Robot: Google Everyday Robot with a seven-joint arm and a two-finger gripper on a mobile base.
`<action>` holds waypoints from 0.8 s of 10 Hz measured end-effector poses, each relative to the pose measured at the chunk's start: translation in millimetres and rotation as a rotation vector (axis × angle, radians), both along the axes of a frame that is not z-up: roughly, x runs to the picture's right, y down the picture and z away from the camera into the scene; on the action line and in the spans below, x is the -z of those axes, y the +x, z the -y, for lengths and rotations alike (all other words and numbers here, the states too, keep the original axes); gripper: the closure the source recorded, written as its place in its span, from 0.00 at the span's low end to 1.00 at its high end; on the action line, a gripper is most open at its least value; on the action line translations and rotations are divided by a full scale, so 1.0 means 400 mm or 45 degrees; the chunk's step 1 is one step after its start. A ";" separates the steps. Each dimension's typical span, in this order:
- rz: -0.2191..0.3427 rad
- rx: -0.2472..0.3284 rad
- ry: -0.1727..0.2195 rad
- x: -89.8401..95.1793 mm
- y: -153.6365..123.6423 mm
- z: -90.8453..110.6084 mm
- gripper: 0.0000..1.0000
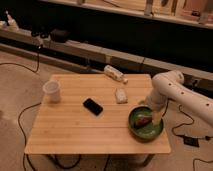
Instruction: Push the ceramic bowl across the table
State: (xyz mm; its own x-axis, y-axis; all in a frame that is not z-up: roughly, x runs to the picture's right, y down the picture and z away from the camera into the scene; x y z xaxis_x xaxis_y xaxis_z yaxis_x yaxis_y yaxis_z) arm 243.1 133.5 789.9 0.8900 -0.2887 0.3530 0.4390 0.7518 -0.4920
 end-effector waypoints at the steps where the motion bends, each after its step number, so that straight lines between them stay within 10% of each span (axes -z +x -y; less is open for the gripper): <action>1: 0.031 0.009 0.036 -0.011 -0.013 0.016 0.49; 5: 0.087 0.013 0.065 -0.055 -0.028 0.002 0.92; 8: 0.099 0.043 0.062 -0.110 -0.032 -0.049 1.00</action>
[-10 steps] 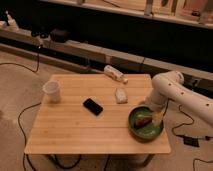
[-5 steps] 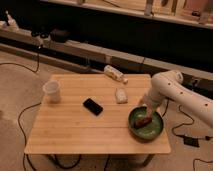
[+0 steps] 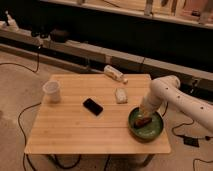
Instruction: Push the ceramic bowl across the table
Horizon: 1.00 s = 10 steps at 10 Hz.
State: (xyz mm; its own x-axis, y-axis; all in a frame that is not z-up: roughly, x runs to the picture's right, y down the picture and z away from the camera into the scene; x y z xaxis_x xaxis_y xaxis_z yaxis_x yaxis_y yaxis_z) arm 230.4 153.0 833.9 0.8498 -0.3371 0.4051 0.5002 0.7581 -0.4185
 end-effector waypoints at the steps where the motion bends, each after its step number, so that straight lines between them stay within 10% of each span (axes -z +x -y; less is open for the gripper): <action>1: 0.013 0.017 0.011 -0.013 -0.009 -0.008 1.00; 10: 0.198 0.270 0.021 -0.091 -0.212 -0.056 1.00</action>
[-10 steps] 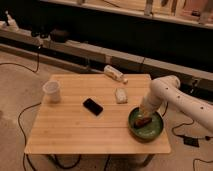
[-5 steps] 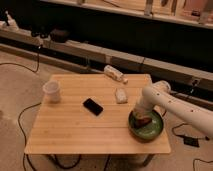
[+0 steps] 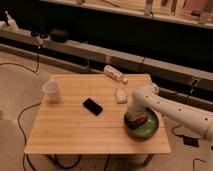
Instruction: Push the ceramic bowl across the table
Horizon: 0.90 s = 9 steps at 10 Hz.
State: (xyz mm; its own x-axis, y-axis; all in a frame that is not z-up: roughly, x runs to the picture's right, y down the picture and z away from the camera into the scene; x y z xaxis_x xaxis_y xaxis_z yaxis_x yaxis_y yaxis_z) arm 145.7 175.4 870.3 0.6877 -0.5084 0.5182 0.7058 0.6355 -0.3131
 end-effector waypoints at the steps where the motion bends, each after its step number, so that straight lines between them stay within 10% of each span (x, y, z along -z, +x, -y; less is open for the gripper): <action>1: 0.027 0.015 0.012 -0.006 -0.034 0.019 1.00; 9: 0.272 0.288 0.000 -0.126 -0.389 0.071 1.00</action>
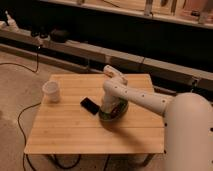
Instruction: Push the ceramic bowl across the table
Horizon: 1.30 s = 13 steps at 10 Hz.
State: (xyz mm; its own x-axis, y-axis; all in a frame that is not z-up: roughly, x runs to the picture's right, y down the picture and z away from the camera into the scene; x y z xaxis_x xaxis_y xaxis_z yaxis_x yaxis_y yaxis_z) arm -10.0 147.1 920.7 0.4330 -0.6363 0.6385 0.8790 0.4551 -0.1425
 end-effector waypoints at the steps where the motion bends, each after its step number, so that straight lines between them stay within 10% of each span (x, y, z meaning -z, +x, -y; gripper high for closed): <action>1: 0.049 0.043 -0.007 0.005 -0.053 -0.004 1.00; 13: 0.416 0.123 -0.177 0.074 -0.305 -0.042 1.00</action>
State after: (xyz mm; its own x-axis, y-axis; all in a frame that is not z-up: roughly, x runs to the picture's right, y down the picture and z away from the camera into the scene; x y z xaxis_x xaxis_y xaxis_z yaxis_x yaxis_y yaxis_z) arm -132.2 164.1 891.1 0.1342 -0.5619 0.8163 0.9264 0.3636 0.0980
